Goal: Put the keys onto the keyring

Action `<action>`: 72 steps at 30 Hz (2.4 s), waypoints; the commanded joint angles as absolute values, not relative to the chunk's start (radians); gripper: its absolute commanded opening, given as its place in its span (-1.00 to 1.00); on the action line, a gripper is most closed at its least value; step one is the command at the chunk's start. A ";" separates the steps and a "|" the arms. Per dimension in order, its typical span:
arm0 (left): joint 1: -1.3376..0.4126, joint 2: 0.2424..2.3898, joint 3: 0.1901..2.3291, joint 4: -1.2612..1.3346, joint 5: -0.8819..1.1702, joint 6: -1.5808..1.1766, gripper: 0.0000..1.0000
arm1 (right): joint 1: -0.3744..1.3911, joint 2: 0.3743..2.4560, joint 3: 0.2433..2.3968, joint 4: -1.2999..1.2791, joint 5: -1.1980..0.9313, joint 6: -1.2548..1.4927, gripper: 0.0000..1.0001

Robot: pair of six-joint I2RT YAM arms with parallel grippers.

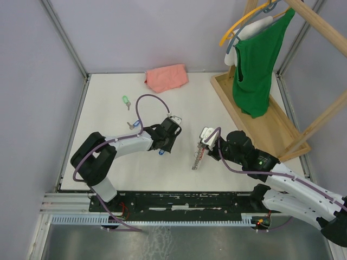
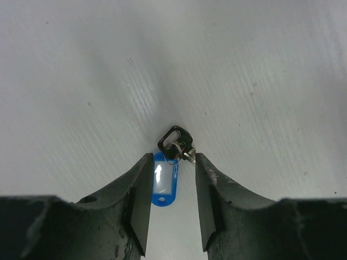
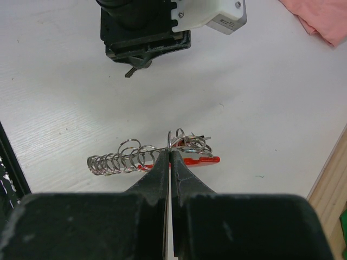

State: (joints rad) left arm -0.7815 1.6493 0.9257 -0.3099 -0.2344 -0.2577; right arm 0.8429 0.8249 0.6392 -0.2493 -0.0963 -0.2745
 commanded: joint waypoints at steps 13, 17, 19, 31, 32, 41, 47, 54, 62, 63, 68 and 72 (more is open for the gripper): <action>-0.787 1.729 1.028 -0.356 -0.274 -0.230 -0.46 | 0.848 0.805 0.680 -0.193 -0.097 -0.262 -0.99; -0.787 1.719 1.028 -0.369 -0.289 -0.232 -0.64 | 0.848 0.805 0.680 -0.192 -0.099 -0.262 -0.99; -0.787 1.712 1.024 -0.373 -0.293 -0.233 -0.71 | 0.848 0.804 0.679 -0.193 -0.100 -0.262 -0.99; -0.786 1.662 1.016 -0.390 -0.337 -0.238 -0.67 | 0.848 0.793 0.676 -0.189 -0.113 -0.265 -0.99; -0.785 1.659 1.016 -0.394 -0.348 -0.237 -0.66 | 0.848 0.793 0.676 -0.189 -0.113 -0.267 -0.99; -0.774 1.668 1.011 -0.408 -0.381 -0.225 -0.55 | 0.848 0.796 0.676 -0.189 -0.120 -0.267 -0.99; -0.772 1.675 1.018 -0.410 -0.377 -0.212 -0.53 | 0.848 0.795 0.677 -0.191 -0.122 -0.268 -0.99; -0.770 1.689 1.026 -0.411 -0.391 -0.193 -0.53 | 0.848 0.796 0.677 -0.189 -0.128 -0.267 -0.99; -0.770 1.718 1.052 -0.430 -0.375 -0.140 -0.43 | 0.848 0.796 0.675 -0.189 -0.138 -0.270 -0.99; -0.770 1.725 1.055 -0.432 -0.374 -0.135 -0.43 | 0.848 0.796 0.675 -0.190 -0.137 -0.270 -0.99; -0.770 1.741 1.076 -0.458 -0.361 -0.116 -0.36 | 0.848 0.796 0.675 -0.190 -0.142 -0.270 -0.99; -0.770 1.736 1.075 -0.468 -0.351 -0.105 -0.32 | 0.849 0.797 0.675 -0.189 -0.141 -0.271 -0.99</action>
